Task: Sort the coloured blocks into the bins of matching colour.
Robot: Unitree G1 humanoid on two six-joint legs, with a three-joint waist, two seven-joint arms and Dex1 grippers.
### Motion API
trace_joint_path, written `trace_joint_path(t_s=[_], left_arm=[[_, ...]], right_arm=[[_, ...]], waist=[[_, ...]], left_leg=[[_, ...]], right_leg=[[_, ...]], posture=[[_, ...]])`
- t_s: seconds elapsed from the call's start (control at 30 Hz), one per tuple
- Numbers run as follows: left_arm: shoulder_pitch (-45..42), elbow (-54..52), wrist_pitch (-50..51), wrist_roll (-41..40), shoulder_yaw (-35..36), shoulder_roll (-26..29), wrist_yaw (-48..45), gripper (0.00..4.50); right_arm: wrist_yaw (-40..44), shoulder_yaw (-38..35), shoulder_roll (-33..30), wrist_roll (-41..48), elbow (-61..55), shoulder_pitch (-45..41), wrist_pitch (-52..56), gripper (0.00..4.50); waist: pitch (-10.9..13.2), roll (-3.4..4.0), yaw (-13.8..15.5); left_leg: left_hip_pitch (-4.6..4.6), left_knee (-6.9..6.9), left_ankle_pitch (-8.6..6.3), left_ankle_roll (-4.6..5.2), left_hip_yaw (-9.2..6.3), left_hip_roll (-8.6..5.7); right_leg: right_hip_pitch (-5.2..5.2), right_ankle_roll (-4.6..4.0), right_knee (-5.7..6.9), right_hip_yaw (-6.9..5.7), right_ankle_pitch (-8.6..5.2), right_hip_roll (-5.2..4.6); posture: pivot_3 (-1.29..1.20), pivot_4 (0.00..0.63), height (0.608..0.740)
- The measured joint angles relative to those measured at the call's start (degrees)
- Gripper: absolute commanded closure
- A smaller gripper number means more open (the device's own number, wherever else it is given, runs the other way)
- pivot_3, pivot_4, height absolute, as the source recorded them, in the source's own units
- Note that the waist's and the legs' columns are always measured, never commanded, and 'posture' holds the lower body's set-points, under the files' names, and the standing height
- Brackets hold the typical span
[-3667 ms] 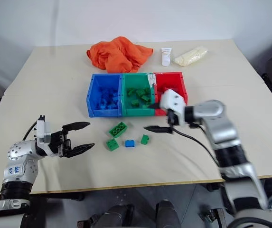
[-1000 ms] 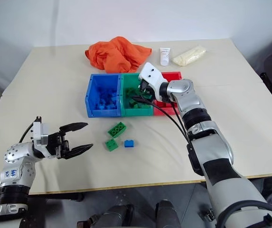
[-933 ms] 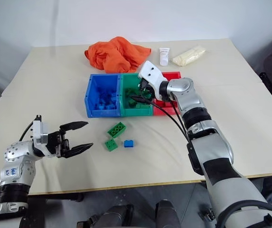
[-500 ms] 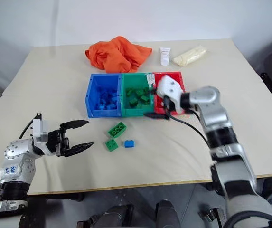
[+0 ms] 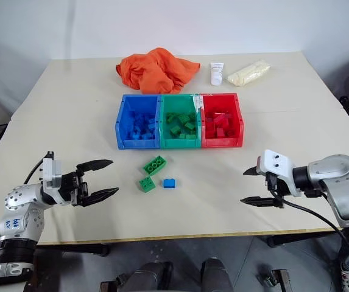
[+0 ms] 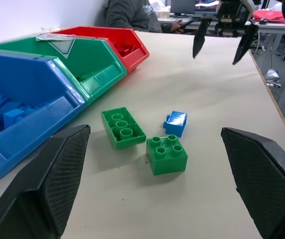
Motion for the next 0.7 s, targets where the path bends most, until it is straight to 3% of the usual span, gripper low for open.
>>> trace_joint_path(t_s=[0.23,0.43,0.7], left_arm=[[0.06,-0.1,0.27,0.0,0.04,0.0,-0.05,0.0],[1.31,-2.73,0.9,-0.13,0.1,-0.03,0.35,0.0],[4.27,-5.02,1.63,-0.87,0.31,-0.01,0.95,0.0]], right_arm=[[-2.1,0.58,1.62,1.18,-1.72,-1.15,2.23,0.02],[-5.77,9.42,12.56,0.71,-3.35,-9.13,4.84,0.02],[-12.23,19.77,27.34,-4.21,2.74,-17.33,4.59,0.02]], waist=[[0.0,0.0,0.11],[0.0,0.0,-0.17],[0.0,0.0,-0.01]], left_leg=[[0.0,0.02,-0.01,0.02,-0.01,0.0],[0.01,-0.01,-0.01,0.0,0.0,0.06],[0.0,0.03,-0.01,0.0,-0.16,0.0]], right_leg=[[0.04,0.0,-0.03,-0.02,0.0,0.0],[0.0,0.0,-0.01,-0.02,0.0,0.03],[0.02,0.0,0.05,-0.02,0.0,0.03]], posture=[[0.0,0.15,0.74],[0.0,0.15,0.74],[0.0,0.15,0.74]])
